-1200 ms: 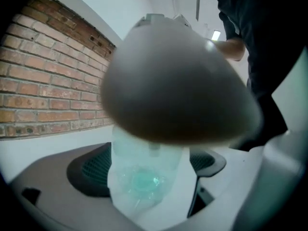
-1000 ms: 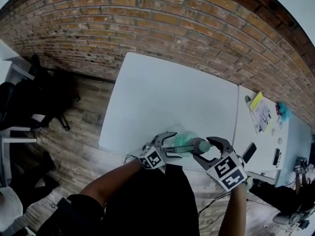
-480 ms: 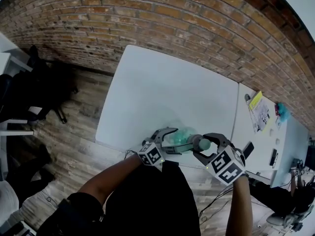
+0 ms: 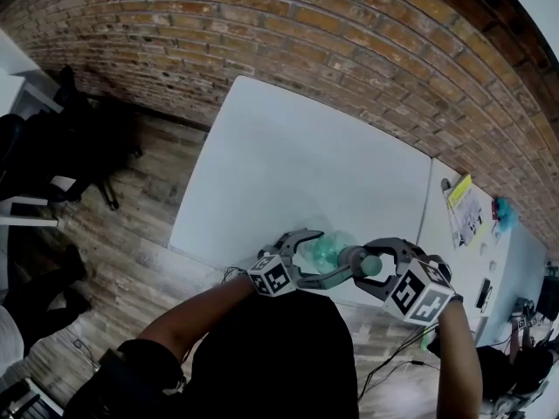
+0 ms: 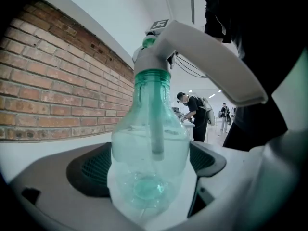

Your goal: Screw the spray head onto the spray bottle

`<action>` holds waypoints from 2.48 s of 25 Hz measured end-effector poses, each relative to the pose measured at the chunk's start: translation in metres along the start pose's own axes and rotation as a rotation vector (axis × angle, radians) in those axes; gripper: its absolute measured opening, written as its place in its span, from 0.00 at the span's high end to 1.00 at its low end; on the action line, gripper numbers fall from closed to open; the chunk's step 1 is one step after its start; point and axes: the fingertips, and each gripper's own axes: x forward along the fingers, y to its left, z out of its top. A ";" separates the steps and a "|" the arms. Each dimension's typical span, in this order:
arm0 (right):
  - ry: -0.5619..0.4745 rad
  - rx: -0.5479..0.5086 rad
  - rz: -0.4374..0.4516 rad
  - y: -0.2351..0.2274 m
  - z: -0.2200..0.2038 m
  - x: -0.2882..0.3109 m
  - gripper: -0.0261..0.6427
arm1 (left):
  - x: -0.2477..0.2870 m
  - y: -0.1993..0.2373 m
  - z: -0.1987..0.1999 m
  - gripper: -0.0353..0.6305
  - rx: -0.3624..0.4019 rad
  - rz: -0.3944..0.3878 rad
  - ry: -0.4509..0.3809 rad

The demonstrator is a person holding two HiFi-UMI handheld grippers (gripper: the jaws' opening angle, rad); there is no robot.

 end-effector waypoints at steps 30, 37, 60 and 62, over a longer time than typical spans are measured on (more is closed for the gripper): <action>-0.197 0.305 -0.203 0.000 0.001 -0.052 0.56 | -0.008 -0.002 0.032 0.21 0.093 -0.108 0.101; -0.255 0.593 -0.267 -0.005 0.006 -0.036 0.56 | 0.009 -0.003 0.042 0.21 0.101 -0.115 0.106; 0.204 -0.435 0.128 0.003 0.001 -0.008 0.56 | 0.016 0.002 0.048 0.21 0.047 -0.052 0.085; 0.241 -0.492 0.132 0.003 -0.002 -0.002 0.57 | 0.015 0.002 0.047 0.21 0.042 -0.044 0.084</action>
